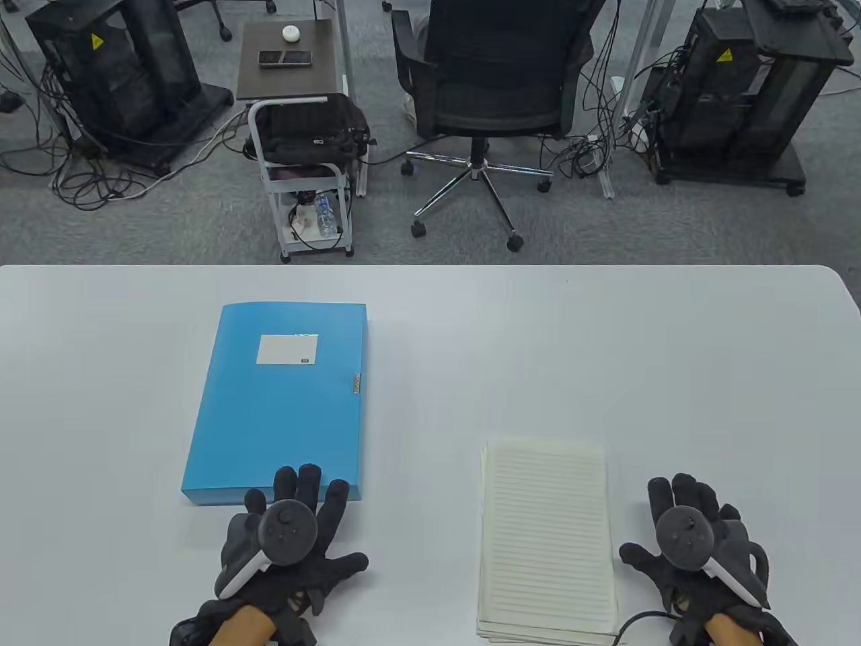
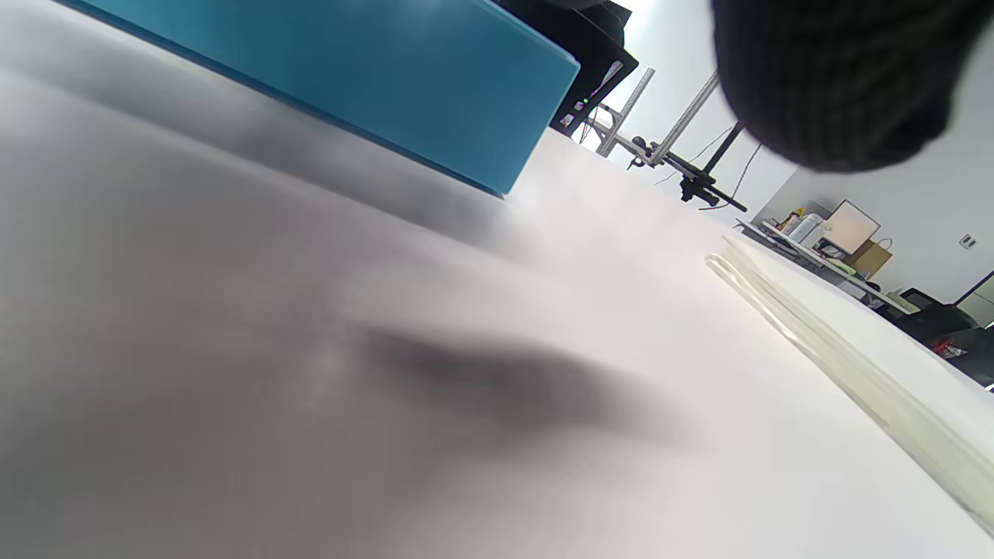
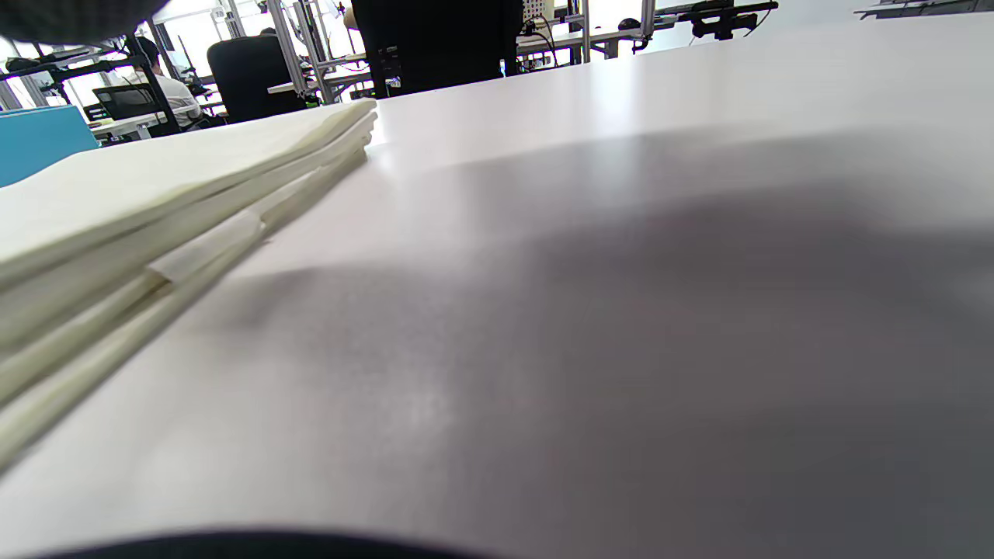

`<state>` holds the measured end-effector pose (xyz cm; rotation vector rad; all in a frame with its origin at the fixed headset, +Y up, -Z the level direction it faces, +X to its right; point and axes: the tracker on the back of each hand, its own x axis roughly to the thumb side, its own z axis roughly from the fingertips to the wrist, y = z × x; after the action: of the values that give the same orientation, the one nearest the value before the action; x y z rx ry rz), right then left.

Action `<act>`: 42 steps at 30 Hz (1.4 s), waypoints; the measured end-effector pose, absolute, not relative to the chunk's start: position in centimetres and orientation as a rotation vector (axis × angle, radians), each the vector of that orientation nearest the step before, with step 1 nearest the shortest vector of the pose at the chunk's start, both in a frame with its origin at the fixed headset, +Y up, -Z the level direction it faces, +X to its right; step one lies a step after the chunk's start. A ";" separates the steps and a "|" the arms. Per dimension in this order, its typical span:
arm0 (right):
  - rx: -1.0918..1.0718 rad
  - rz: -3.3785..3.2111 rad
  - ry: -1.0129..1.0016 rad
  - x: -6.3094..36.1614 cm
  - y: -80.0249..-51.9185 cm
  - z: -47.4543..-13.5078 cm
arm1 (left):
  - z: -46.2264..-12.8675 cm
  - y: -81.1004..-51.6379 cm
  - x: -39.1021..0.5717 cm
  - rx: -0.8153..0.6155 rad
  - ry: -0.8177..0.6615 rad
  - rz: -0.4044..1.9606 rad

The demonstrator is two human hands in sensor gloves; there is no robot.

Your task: Insert papers into file box

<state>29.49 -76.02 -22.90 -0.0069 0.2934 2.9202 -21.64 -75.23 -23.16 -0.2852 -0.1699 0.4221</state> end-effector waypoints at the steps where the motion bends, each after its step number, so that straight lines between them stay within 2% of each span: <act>1: -0.005 2.919 0.294 29.5 -76.0 -22.9 | -23.2 -75.2 -21.6 -0.286 -0.171 0.422; 11: -0.009 2.894 0.309 30.0 -76.1 -22.6 | -23.2 -75.5 -21.6 -0.304 -0.167 0.418; 14: -0.001 2.900 0.321 29.9 -76.2 -22.5 | -23.4 -74.0 -22.7 -0.311 -0.142 0.463; 17: 0.007 2.900 0.327 29.7 -76.2 -22.5 | -25.0 -70.8 -26.8 -0.107 0.025 0.609; 19: 0.008 2.904 0.327 29.4 -76.2 -22.7 | -26.7 -68.9 -30.4 0.025 0.220 0.711; 21: 0.007 2.910 0.346 29.3 -76.2 -22.9 | -28.6 -67.8 -33.4 0.093 0.375 0.641; 23: 0.009 2.917 0.357 29.2 -76.3 -22.9 | -30.3 -67.6 -35.2 0.082 0.471 0.501; 25: 0.007 2.924 0.344 29.3 -76.2 -22.9 | -31.5 -68.1 -36.3 0.037 0.555 0.489; 29: 0.001 2.907 0.343 29.4 -76.2 -23.0 | -33.1 -70.0 -37.4 -0.017 0.675 0.625; 33: -0.002 2.905 0.337 29.5 -76.2 -22.9 | -34.1 -72.1 -38.2 -0.104 0.745 0.590; 38: -0.006 2.890 0.333 29.7 -76.1 -23.1 | -34.7 -73.7 -38.3 -0.134 0.723 0.638; 42: 0.000 2.881 0.332 29.8 -76.1 -23.0 | -34.6 -74.3 -38.5 -0.092 0.690 0.732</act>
<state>29.78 -76.10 -22.99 0.0004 0.3323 2.8808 -38.54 -74.31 -34.58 -0.0921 0.6900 0.7316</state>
